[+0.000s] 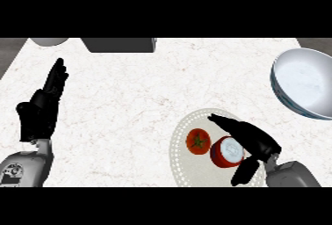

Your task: Pick the can from the placemat and place it in the bowl

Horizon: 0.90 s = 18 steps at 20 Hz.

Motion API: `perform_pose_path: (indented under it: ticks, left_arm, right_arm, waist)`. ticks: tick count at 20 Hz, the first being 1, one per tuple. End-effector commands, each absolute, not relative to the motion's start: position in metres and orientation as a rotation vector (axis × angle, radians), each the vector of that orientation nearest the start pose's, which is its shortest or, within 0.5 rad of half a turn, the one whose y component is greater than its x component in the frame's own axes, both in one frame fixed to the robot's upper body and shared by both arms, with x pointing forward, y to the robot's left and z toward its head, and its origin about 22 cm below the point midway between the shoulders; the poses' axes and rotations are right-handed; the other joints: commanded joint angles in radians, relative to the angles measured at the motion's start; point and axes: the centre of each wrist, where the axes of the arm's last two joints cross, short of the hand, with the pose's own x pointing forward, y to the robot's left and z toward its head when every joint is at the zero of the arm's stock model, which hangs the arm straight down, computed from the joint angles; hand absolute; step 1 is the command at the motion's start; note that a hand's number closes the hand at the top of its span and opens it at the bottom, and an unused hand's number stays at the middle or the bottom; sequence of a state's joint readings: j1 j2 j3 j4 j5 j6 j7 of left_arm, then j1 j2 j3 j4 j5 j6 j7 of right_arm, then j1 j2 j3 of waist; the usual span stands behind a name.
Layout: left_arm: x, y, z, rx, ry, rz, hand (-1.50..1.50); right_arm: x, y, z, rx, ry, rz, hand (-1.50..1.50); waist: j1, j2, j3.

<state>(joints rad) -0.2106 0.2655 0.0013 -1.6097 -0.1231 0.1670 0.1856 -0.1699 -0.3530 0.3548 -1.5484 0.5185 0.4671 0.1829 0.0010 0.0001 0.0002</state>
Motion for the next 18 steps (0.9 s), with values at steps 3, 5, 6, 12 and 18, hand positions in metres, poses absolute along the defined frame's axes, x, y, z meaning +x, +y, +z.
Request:
perform_pose_path:
  ticks: [3, 5, 6, 12, 18]
  left_arm:
    - [0.294, 0.262, 0.083, 0.408, -1.648, -0.163, 0.00]
    - [0.282, 0.266, 0.075, 0.383, -1.642, -0.173, 0.00]
    - [0.277, 0.261, 0.085, 0.398, -1.659, -0.195, 0.00]
    - [0.280, 0.260, 0.080, 0.391, -1.641, -0.180, 0.00]
    - [0.285, 0.261, 0.069, 0.408, -1.634, -0.166, 0.00]
  right_arm:
    - [0.266, -0.208, 0.003, -0.212, -1.181, 1.423, 1.50]
    - [0.268, -0.226, 0.010, -0.272, -1.230, 1.425, 1.50]
    - [0.284, -0.204, 0.020, -0.255, -1.230, 1.409, 1.50]
    - [0.264, -0.200, -0.001, -0.246, -1.285, 1.368, 1.50]
    - [0.265, -0.223, 0.048, -0.261, -1.392, 1.392, 1.50]
  waist:
    - [0.002, 0.000, 0.000]
    - [0.001, 0.000, 0.000]
    - [0.003, -0.001, 0.000]
    - [-0.001, -0.001, 0.000]
    - [-0.005, -0.001, 0.000]
